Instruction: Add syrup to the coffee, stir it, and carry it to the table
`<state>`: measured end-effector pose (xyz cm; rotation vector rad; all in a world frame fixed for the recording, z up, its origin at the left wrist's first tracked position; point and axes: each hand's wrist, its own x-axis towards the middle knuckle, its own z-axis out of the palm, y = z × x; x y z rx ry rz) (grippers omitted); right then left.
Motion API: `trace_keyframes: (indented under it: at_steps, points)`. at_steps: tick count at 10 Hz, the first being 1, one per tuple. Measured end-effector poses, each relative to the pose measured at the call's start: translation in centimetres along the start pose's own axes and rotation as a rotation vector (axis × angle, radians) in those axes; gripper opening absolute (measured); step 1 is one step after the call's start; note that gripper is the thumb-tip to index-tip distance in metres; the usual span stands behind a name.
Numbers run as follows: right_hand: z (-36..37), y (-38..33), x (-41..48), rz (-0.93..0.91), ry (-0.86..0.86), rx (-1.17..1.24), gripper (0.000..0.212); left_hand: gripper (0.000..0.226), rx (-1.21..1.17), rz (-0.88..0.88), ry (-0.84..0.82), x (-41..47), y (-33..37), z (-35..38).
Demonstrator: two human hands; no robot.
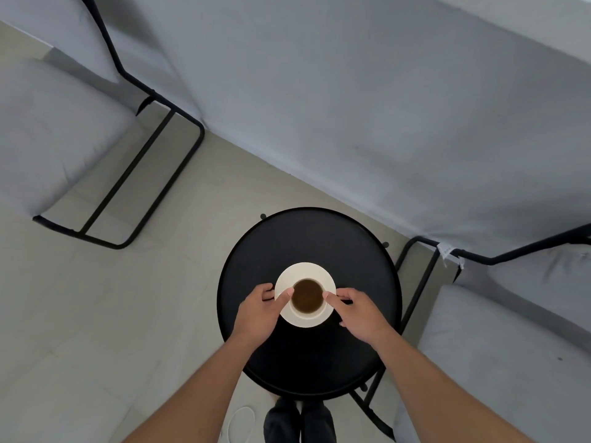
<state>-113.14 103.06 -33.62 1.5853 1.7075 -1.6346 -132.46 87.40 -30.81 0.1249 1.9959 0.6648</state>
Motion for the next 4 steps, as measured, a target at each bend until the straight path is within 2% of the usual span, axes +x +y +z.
trace_keyframes:
  at_steps: [2, 3, 4]
  points:
    - [-0.4, -1.6, -1.7, -0.022, -0.031, -0.056, 0.086, 0.085, 0.053, -0.029, -0.058, -1.5, 0.6, -0.7]
    - [-0.9, -2.7, -3.7, -0.054, -0.026, -0.109, 0.075, 0.076, 0.066, -0.008, -0.035, -3.5, 0.8, -1.6]
    - [-2.1, -4.5, -6.4, -0.037, -0.005, -0.157, 0.074, 0.071, 0.076, -0.011, -0.007, -6.2, 1.9, -2.7]
